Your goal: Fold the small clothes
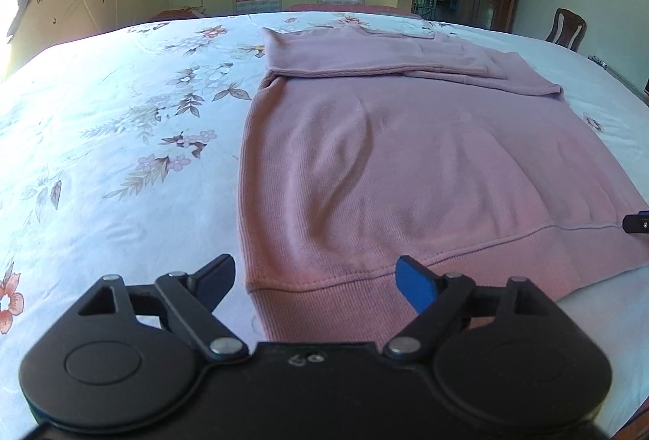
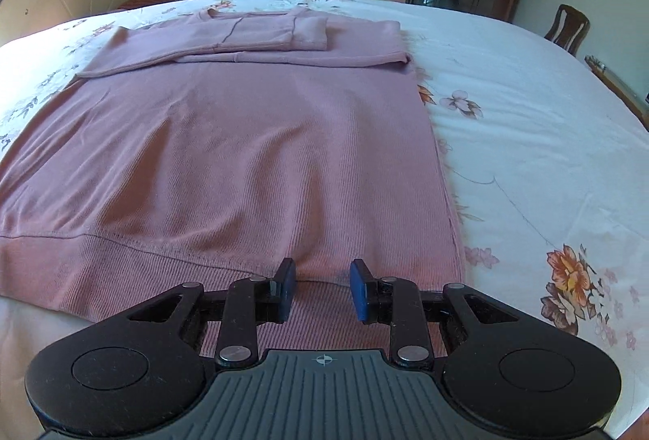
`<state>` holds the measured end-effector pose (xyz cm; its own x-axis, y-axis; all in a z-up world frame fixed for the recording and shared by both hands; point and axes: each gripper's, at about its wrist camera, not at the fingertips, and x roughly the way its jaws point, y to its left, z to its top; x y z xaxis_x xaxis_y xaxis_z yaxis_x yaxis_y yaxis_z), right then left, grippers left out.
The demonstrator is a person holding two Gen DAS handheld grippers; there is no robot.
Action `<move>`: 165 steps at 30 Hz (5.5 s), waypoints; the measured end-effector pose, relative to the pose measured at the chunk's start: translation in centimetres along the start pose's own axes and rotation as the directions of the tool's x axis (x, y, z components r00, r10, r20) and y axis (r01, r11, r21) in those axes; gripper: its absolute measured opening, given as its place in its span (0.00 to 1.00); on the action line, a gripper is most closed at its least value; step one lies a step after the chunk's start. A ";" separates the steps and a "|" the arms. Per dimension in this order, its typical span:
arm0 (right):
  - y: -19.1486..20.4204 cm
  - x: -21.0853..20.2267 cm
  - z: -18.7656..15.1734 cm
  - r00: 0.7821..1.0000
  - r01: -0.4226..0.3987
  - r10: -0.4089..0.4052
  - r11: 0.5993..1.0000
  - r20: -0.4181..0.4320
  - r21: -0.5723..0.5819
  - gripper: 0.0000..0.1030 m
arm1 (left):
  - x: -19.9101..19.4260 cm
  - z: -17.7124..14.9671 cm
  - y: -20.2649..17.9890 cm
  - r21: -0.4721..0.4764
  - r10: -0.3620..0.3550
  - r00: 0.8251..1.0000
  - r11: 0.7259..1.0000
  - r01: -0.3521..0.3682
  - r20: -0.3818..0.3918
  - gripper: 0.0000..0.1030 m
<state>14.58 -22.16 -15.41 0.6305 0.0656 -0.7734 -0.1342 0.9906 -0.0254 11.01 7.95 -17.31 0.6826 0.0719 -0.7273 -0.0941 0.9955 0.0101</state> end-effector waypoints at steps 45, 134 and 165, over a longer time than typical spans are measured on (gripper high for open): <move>-8.1 -1.7 11.5 0.963 -0.236 0.177 0.916 0.201 0.325 0.09 | 0.9 13.4 2.6 -0.152 -0.242 0.946 0.949 0.277 0.216 0.08; -9.3 29.4 32.6 0.991 -0.039 0.016 0.985 0.136 0.169 0.08 | 27.4 28.6 2.7 -0.056 0.104 0.988 0.994 -0.098 0.115 0.81; -1.4 20.2 24.4 0.974 -0.160 0.159 0.987 0.160 -0.004 0.11 | 19.7 21.3 -2.6 -0.004 -0.046 0.994 0.999 0.047 0.098 0.60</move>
<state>46.12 -19.36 -15.56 0.7150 0.2406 -0.6565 -0.2366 0.9668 0.0966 40.10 8.13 -17.01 0.7539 0.0316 -0.6563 -0.0650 0.9975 -0.0266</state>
